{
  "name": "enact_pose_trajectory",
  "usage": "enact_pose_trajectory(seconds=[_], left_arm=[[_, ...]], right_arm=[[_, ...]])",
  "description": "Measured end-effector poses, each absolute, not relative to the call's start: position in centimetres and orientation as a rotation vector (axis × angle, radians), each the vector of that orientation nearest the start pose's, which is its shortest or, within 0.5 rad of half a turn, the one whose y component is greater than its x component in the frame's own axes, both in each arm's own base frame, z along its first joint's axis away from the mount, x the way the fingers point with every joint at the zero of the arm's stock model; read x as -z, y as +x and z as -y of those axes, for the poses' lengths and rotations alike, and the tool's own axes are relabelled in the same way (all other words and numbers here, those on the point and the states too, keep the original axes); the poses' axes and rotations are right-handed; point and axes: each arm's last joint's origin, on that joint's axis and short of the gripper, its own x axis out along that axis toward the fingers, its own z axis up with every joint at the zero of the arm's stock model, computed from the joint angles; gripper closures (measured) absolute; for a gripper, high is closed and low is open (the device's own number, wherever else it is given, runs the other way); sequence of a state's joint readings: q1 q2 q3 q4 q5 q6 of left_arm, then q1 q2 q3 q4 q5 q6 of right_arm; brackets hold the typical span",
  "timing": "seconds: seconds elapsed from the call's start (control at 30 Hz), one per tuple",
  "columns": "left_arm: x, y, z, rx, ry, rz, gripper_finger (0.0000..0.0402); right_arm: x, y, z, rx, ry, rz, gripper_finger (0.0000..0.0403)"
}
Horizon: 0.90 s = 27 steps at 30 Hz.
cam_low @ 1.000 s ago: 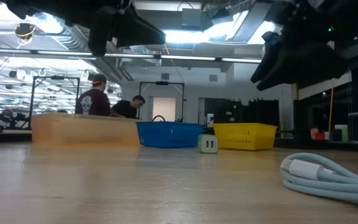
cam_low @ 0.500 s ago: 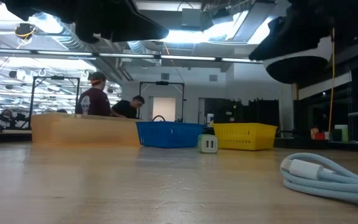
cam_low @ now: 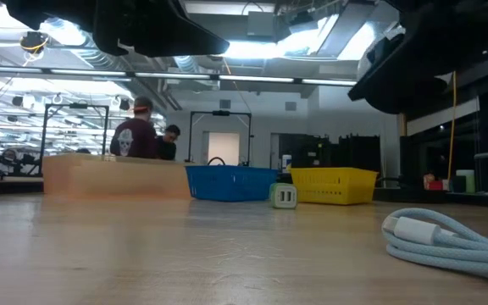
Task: Pick and place items into bin
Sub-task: Put the light blue charger cable into the blue bin
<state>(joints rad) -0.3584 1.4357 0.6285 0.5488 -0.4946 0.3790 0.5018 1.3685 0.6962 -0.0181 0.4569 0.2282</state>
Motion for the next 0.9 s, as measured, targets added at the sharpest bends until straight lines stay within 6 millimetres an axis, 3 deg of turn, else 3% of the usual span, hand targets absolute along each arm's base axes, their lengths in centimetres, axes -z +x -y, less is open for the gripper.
enact_pose_trajectory(seconds=[0.37, 0.6, 0.77, 0.9], left_arm=[[-20.5, 27.4, 8.8, -0.090, 0.462, -0.268, 0.0322], [-20.3, 27.3, 8.8, -0.092, 0.427, -0.284, 0.0326], [-20.3, 27.3, 8.8, -0.093, 0.434, -0.284, 0.0327], [-20.3, 27.3, 8.8, -0.093, 0.435, -0.285, 0.0325]], right_arm=[[-22.6, 27.3, -16.9, 0.046, 0.103, -0.971, 0.0249], [-24.1, 29.9, -20.8, 0.065, 0.136, -1.017, 0.0249], [-23.7, 31.8, -22.4, 0.100, 0.230, -1.041, 0.0249], [-22.1, 32.8, -23.4, 0.111, 0.326, -1.125, 0.0249]])
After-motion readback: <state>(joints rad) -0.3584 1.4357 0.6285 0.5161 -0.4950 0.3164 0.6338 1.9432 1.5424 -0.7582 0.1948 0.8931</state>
